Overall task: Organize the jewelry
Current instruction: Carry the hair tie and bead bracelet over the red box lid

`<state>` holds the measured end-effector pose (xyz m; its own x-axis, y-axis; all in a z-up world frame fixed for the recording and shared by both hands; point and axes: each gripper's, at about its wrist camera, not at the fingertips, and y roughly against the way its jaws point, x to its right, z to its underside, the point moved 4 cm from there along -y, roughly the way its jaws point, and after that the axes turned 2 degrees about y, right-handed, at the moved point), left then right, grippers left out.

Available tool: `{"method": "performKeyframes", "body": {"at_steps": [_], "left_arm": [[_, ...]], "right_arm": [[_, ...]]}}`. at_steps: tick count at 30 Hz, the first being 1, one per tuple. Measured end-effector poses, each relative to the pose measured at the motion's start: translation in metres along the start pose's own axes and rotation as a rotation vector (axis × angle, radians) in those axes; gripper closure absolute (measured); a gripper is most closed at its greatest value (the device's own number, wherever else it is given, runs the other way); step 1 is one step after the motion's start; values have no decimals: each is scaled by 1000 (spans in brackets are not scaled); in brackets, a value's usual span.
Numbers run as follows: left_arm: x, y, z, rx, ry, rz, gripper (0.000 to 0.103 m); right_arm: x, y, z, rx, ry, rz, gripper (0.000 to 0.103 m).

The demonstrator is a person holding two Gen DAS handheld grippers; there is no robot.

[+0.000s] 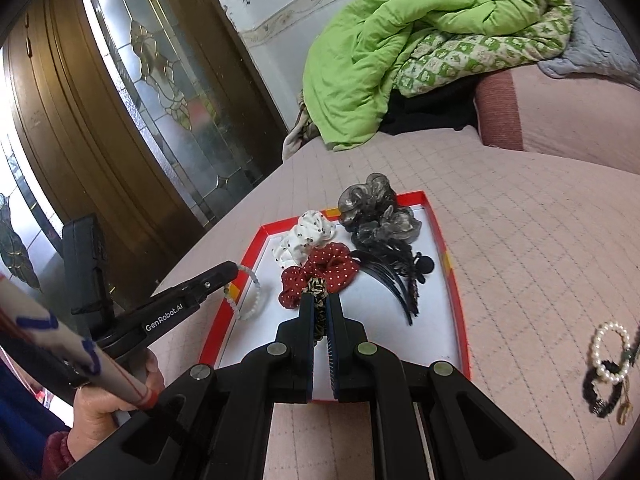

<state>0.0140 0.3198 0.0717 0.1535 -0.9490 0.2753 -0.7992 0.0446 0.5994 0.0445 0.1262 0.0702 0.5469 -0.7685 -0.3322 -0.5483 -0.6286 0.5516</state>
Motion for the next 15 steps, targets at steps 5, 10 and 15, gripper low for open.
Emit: {"method": "performKeyframes", "body": {"at_steps": [5,10,15], "left_arm": [[-7,-10,-2,-15,4,-19,98],[-10,-17,-4,-25,4,-28,98],[-15,-25,-5,-38,7,-37,98]], "right_arm": [[1,-18,-1,-23,10,24,96],[6,-34,-1,-45,7,44,96],[7,-47,-1,-63,7,56,96]]}}
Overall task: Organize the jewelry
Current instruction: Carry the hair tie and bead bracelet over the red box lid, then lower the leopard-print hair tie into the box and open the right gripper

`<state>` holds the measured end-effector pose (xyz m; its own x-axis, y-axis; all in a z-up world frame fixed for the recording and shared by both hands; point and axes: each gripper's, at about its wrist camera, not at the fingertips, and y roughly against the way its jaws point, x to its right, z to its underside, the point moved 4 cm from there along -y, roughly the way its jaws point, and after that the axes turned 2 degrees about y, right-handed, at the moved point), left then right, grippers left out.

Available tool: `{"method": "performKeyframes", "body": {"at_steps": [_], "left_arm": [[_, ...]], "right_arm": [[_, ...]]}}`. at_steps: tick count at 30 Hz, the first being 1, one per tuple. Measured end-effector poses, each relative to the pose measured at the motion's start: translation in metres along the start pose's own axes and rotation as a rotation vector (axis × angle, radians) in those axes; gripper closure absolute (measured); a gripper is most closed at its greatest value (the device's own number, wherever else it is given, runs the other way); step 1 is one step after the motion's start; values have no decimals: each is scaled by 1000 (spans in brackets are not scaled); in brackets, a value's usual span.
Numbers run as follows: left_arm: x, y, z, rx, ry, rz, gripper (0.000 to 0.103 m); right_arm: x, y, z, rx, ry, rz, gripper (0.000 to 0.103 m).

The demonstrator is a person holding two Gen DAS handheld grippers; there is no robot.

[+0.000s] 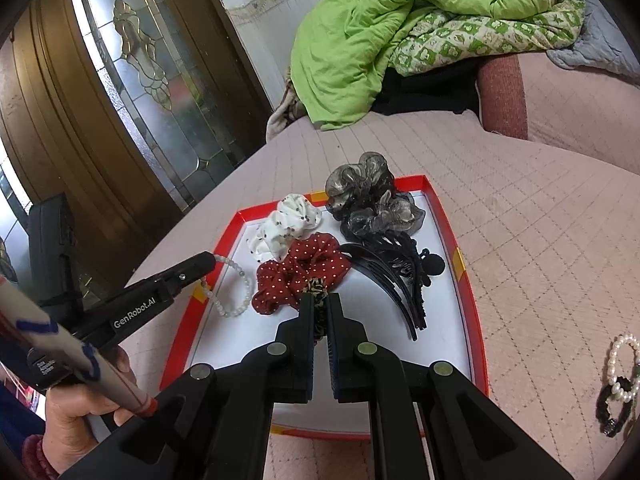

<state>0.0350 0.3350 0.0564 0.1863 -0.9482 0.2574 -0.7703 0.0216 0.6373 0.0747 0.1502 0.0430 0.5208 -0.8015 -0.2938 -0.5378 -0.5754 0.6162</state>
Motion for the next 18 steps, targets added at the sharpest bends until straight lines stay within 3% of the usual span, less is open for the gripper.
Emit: {"method": "performKeyframes", "body": {"at_steps": [18], "left_arm": [[-5,-11,-4,-14,-3,-10,97]], "right_arm": [[1,-34,-8,-41,7,58,96]]}}
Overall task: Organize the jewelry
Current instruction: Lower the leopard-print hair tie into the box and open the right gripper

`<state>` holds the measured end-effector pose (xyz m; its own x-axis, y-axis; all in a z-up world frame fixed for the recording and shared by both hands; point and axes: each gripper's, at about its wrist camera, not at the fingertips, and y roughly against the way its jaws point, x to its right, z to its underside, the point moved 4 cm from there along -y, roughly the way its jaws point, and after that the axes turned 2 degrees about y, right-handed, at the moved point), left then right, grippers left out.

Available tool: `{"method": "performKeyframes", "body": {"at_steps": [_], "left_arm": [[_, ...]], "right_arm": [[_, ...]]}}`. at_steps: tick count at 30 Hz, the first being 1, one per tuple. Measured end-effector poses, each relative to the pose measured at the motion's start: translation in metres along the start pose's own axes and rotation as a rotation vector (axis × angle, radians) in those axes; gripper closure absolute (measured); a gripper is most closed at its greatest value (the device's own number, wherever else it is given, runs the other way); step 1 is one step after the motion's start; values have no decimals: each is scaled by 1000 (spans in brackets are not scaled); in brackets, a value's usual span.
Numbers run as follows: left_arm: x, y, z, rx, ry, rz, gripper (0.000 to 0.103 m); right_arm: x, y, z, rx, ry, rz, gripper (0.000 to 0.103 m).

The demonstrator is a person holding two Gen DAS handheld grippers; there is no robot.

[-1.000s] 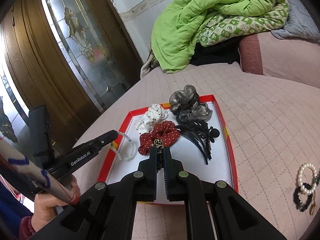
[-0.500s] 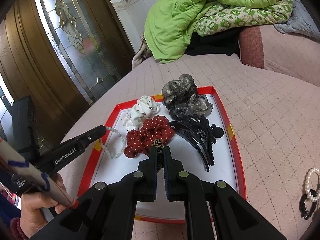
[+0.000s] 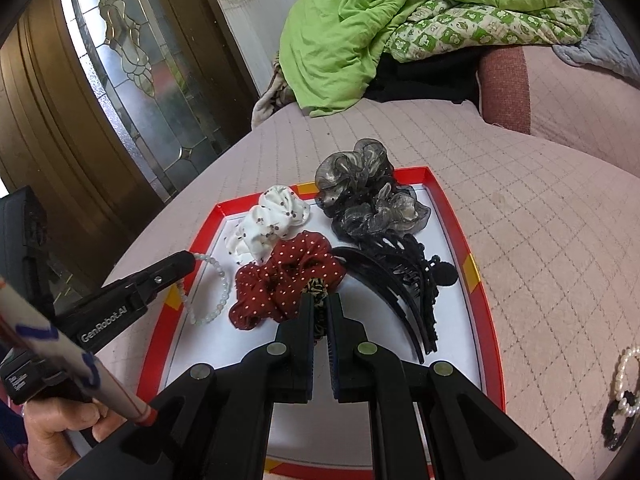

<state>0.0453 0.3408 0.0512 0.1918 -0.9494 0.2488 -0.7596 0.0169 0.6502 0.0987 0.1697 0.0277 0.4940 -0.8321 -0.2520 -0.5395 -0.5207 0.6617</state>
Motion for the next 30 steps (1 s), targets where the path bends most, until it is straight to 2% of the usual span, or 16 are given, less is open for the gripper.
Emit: {"method": "performKeyframes", "body": {"at_steps": [9,30], "left_arm": [[-2,-4,-1,-7,0,-3,97],[-1,-6,0,-10,-10,-8,97]], "right_arm": [[8,-9,-4,-18,-8,37,96],[14,-15,-2,-38,-17,56,94]]}}
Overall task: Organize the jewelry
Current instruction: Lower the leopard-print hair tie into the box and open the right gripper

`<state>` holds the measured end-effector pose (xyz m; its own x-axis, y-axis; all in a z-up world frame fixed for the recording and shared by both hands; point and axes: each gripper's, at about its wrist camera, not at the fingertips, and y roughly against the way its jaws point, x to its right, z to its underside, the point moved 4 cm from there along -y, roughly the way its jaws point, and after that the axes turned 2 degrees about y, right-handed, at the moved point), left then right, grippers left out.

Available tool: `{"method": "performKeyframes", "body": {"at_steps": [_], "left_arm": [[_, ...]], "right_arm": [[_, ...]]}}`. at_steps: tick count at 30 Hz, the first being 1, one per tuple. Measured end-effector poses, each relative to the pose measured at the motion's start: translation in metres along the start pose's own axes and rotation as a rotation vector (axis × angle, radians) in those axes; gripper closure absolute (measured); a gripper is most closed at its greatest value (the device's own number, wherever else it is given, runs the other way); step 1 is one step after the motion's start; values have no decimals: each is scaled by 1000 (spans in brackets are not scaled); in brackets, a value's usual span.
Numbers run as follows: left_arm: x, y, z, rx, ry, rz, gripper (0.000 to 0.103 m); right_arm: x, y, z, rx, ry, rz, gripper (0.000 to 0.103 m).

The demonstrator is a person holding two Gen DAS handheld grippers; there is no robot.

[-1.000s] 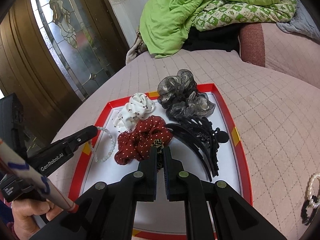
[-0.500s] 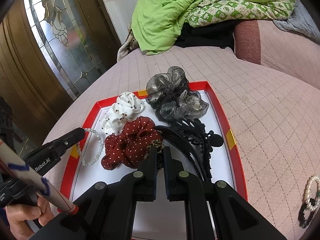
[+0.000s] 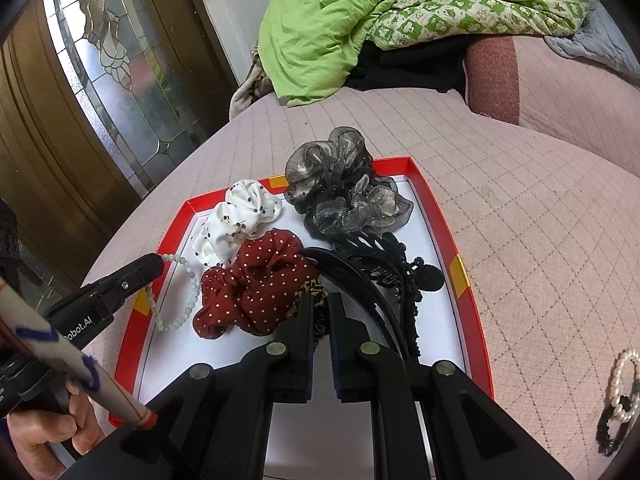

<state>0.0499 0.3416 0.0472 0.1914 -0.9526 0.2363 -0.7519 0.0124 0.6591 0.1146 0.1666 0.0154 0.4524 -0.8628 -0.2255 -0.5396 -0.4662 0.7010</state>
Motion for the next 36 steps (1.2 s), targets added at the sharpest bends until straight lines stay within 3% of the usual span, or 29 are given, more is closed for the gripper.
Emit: {"method": "performKeyframes", "body": {"at_steps": [24,33,36], "left_arm": [[-2,0,-2,10,7,-6,97],[-2,3,-2,17,8,-8,97],[-2,5,-3,23,12,-11,91]], "right_arm": [[1,11,-3,13,-9,-9,93],[2,16,-4,16,-15,-12,89],[4,19,-5,19,-17,-14,89]]}}
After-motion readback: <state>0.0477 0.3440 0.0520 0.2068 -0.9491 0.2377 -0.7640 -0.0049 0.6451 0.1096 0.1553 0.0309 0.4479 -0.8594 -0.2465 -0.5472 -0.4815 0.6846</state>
